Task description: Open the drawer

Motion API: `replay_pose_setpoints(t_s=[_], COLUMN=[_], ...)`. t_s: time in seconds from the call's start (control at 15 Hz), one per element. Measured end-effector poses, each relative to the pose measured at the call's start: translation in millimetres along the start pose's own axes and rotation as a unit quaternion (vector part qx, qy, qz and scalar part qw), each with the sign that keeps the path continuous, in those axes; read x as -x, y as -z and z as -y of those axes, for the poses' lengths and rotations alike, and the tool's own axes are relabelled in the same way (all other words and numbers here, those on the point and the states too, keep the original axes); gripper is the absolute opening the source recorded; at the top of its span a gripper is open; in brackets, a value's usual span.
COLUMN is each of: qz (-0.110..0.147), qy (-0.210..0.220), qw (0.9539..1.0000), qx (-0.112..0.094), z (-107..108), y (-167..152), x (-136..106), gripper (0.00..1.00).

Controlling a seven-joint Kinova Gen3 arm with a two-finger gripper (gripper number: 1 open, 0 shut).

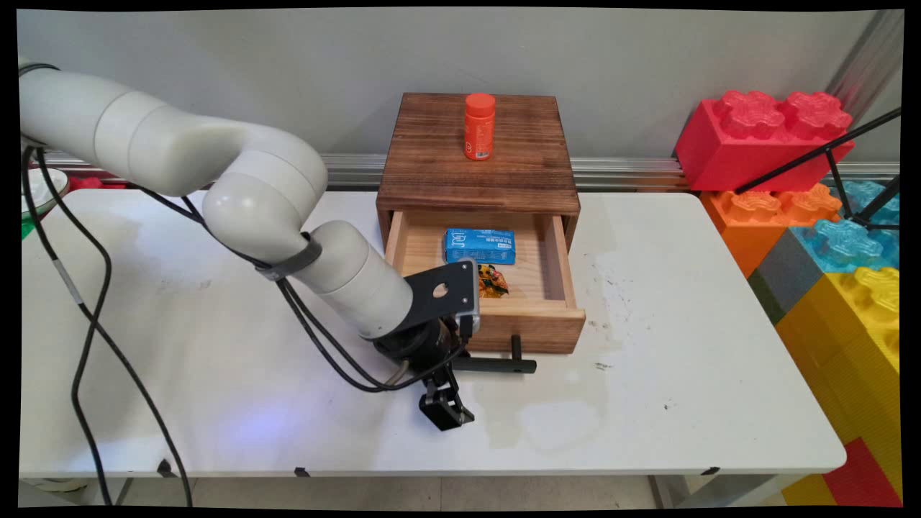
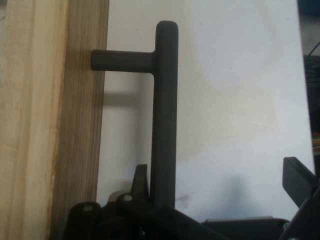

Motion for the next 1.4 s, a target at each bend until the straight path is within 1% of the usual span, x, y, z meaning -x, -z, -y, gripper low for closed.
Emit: replay_pose_setpoints(t_s=[0.53,0.87,1.13,1.4], qz=[-0.002,-0.004,-0.007,-0.01], qy=[0.001,-0.002,-0.004,-0.004], qw=[0.9999,0.9998,0.9997,0.9997], qx=[0.01,0.019,0.021,0.022], z=[-26.5,-38.9,-44.8,-46.0], y=[-1.0,0.5,3.3,7.9], x=[0.5,0.5,0.9,1.0], gripper=[1.0,1.0,1.0,1.0])
